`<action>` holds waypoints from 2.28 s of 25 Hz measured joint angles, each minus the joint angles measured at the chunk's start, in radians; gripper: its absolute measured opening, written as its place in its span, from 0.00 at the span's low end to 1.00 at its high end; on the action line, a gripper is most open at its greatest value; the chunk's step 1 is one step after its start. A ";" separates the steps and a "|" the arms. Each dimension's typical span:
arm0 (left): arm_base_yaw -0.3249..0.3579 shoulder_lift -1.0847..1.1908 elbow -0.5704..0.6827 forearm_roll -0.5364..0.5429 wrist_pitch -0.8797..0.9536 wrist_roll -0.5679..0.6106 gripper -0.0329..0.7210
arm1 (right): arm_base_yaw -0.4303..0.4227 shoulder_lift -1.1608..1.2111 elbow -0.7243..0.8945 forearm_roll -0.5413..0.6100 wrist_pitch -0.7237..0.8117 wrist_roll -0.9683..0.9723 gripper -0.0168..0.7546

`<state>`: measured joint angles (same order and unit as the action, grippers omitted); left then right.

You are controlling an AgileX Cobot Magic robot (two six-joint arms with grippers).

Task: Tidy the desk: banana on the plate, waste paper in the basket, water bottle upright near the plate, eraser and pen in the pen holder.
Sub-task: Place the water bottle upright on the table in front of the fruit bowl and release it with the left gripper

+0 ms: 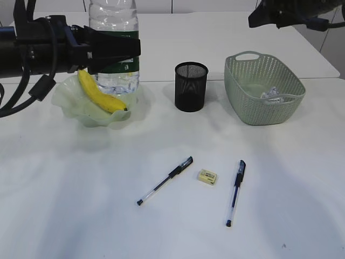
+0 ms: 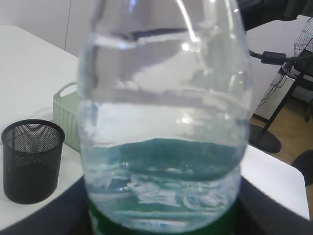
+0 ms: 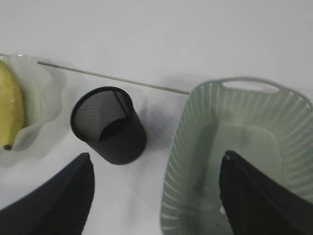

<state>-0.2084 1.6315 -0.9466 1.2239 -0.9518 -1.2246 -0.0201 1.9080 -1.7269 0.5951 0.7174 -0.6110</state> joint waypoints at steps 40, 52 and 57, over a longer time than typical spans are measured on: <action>0.000 0.000 0.000 0.130 0.252 0.066 0.59 | 0.000 0.000 0.023 -0.678 -0.024 0.603 0.78; 0.000 0.000 0.000 0.061 0.389 0.067 0.59 | 0.000 0.000 0.023 -0.679 -0.024 0.603 0.78; 0.000 0.000 0.000 0.061 0.395 0.089 0.59 | 0.000 0.000 0.023 -0.679 -0.026 0.604 0.78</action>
<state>-0.2084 1.6315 -0.9466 1.2848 -0.5567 -1.1360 -0.0201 1.9080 -1.7042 -0.0840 0.6911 -0.0066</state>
